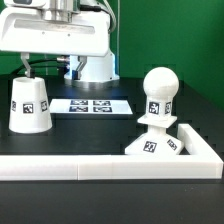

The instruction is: Assemble lamp

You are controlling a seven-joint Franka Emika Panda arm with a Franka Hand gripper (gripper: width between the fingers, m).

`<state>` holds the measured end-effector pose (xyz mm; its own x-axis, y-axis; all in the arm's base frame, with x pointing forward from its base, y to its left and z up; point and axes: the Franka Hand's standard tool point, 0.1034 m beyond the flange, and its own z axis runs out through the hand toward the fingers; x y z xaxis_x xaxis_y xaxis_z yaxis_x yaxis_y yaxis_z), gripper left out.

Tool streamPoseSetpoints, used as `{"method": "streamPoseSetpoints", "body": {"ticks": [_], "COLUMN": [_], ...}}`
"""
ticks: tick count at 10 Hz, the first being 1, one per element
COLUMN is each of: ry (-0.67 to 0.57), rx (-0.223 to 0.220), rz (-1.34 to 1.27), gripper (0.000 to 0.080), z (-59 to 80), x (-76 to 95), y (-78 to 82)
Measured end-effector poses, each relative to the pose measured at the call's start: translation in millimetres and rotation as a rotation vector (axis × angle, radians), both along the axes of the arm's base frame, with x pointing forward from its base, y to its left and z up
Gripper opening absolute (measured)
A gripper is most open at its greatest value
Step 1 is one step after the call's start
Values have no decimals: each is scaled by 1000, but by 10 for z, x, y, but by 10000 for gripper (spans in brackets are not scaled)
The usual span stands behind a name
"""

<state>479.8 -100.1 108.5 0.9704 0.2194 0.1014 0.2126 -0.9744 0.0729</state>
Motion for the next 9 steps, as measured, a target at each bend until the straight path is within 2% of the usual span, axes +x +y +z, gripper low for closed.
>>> {"method": "streamPoseSetpoints", "body": {"ticks": [2,5,9], "ry": [0,3,11], "rx": [0,-2,-2], "rz": [0,31,41], "gripper": [698,698,698], "z": [-2,13,-15], "x": [-1,-80,-136], "y": [-2,-162,-168]}}
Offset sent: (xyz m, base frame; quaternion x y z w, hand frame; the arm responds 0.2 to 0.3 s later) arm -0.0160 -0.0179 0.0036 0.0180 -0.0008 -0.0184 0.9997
